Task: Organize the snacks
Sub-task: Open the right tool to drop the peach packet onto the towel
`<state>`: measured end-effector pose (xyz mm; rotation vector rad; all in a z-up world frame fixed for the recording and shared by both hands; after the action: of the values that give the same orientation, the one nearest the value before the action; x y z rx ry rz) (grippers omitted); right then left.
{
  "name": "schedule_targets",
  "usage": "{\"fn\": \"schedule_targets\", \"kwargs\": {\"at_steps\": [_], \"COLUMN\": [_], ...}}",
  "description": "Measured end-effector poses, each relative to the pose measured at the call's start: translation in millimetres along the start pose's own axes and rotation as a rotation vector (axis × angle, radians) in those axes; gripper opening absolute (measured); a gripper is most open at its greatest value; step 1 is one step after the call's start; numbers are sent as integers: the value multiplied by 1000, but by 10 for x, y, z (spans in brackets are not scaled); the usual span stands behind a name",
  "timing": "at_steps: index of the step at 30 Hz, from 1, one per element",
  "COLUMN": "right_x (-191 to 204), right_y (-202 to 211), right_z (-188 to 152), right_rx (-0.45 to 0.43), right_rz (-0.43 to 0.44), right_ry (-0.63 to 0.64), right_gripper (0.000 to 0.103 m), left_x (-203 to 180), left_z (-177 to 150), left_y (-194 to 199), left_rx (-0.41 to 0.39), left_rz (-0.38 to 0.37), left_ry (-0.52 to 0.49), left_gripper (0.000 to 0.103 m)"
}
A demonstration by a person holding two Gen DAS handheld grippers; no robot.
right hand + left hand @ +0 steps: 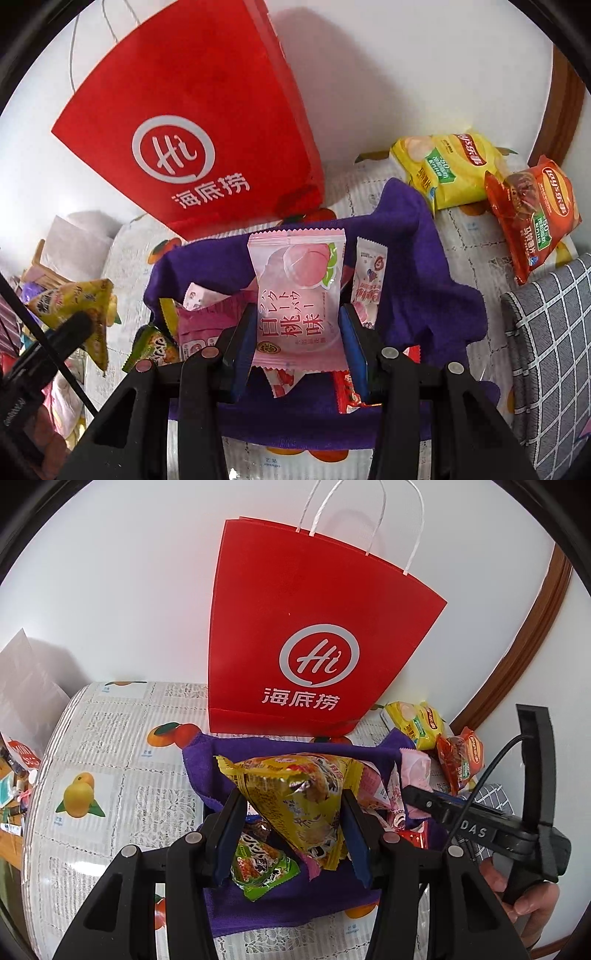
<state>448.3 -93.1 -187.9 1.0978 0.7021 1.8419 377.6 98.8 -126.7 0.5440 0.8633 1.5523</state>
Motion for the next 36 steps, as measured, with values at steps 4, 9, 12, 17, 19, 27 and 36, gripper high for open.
{"fn": "schedule_targets", "kwargs": {"at_steps": [4,9,12,17,19,27,36], "right_x": [30,65,67,55,55,25,23], "right_y": [-50,-106,-134,-153,-162,-255,-327], "right_z": [-28,-48,-55,-60,-57,-76,-117], "right_rx": [20,33,45,56,59,99,126], "right_rz": [-4,-10,-12,-19,-21,-10,-14], "right_ry": [12,21,24,23,23,6,10], "right_gripper": [45,45,45,45,45,45,45], "left_x": [-5,-43,-68,-49,-37,-20,-29], "left_z": [-4,-14,-17,-4,3,13,13], "left_y": [16,23,28,29,30,43,47], "left_rx": [-4,-4,-6,-5,-5,-8,-8], "left_rz": [3,1,-1,0,2,3,3], "left_ry": [-1,-10,-17,-12,-9,-7,-8], "left_gripper": [49,49,49,49,49,49,49]}}
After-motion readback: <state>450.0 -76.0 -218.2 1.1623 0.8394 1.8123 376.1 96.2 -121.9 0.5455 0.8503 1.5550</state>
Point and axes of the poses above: each gripper's, at about its wrist camera, not at the fingertips, and y roughly against the way its jaws point, x to its left, z to its top, the point moved 6 cm from there along -y, roughly the way its jaws point, and after that the axes turned 9 degrees about z, right-handed, at the moved point
